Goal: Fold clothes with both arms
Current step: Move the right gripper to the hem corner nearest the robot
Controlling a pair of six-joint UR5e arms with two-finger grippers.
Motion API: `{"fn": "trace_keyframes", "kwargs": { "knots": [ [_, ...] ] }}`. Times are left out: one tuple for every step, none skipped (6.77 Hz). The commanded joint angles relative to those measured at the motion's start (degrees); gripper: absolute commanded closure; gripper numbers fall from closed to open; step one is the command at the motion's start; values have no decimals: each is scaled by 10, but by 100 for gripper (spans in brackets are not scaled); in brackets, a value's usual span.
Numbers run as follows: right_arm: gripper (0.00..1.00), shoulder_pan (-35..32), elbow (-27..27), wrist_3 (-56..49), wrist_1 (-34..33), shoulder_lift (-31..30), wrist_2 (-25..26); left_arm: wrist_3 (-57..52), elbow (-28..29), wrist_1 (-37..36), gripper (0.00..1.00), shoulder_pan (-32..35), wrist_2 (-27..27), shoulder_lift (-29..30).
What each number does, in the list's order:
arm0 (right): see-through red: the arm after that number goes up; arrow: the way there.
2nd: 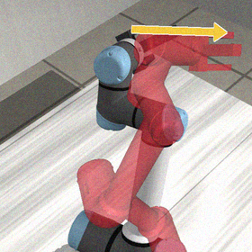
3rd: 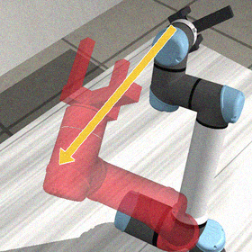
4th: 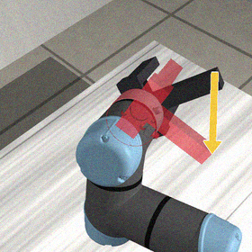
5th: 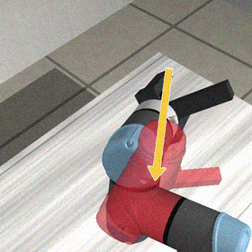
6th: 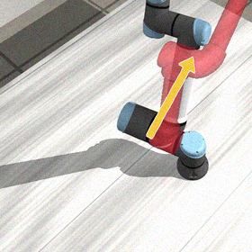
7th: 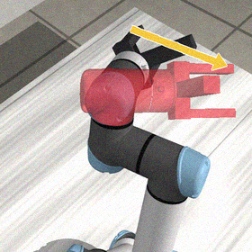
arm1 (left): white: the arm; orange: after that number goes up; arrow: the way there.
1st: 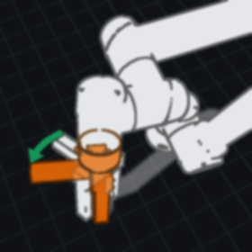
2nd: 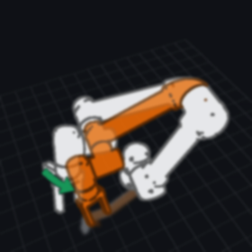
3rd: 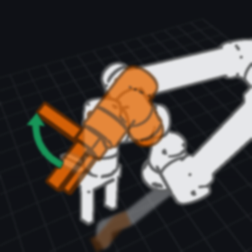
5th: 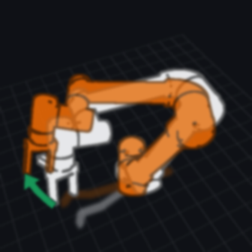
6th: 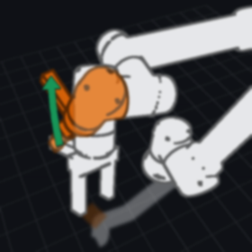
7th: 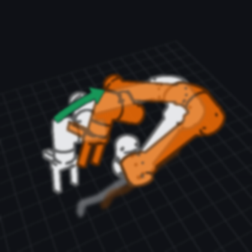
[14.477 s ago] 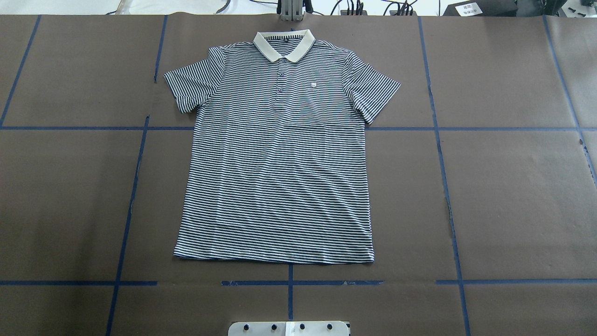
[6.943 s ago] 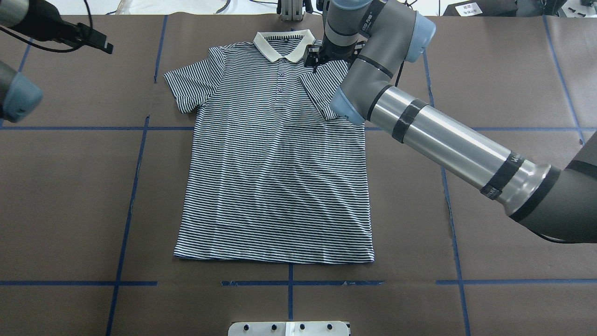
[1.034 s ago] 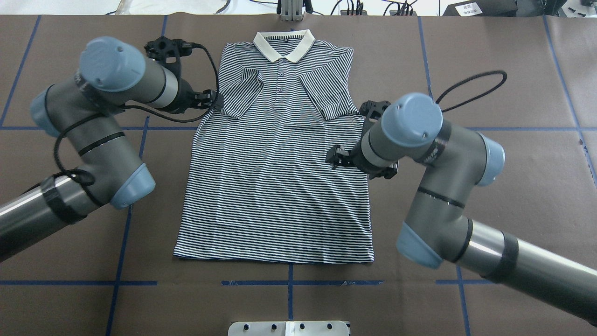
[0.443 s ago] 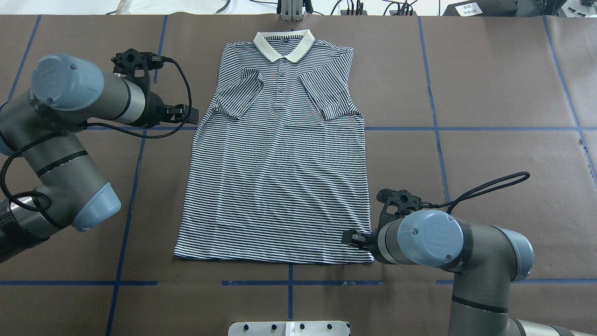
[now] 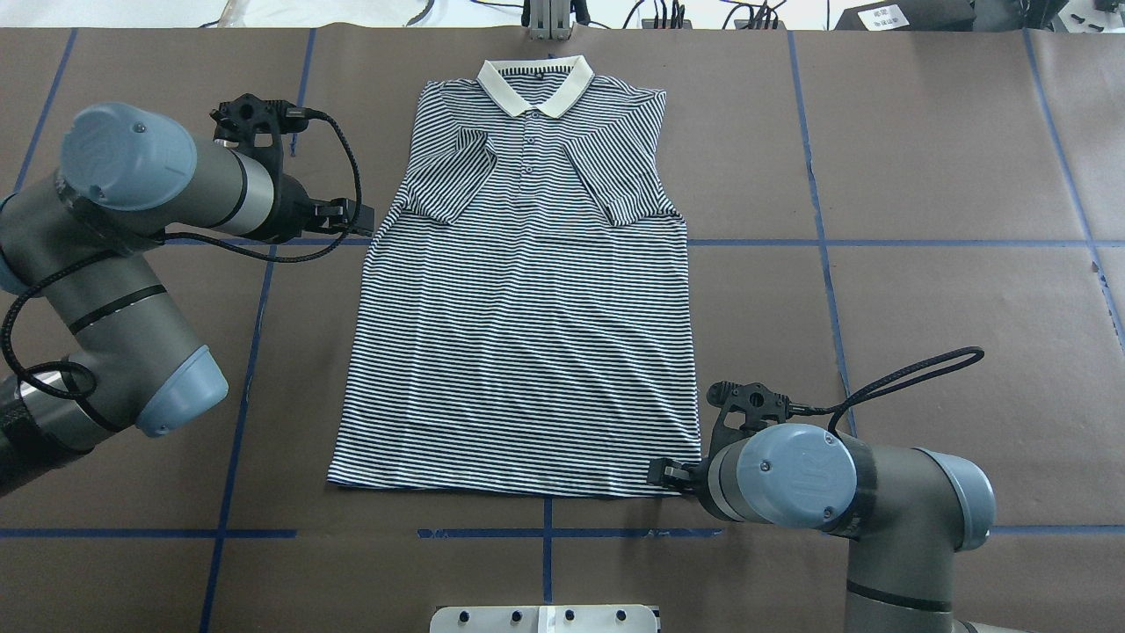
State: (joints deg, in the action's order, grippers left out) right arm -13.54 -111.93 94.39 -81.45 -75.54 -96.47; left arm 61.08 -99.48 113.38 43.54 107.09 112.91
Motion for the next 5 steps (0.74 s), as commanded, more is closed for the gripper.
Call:
{"fn": "trace_keyframes", "kwargs": {
  "knots": [
    [31, 2, 4, 0, 0, 3, -2, 0, 1, 0, 0, 1, 0, -1],
    [51, 2, 5, -1, 0, 3, -4, 0, 2, 0, 0, 1, 0, -1],
    [76, 1, 5, -2, 0, 3, -5, 0, 3, 1, 0, 1, 0, -1],
    [90, 1, 5, -3, 0, 3, -5, 0, 4, 1, 0, 0, -1, 0],
    [100, 1, 4, -3, 0, 3, -5, 0, 5, 1, 0, -1, -1, 0]
  ]
}}
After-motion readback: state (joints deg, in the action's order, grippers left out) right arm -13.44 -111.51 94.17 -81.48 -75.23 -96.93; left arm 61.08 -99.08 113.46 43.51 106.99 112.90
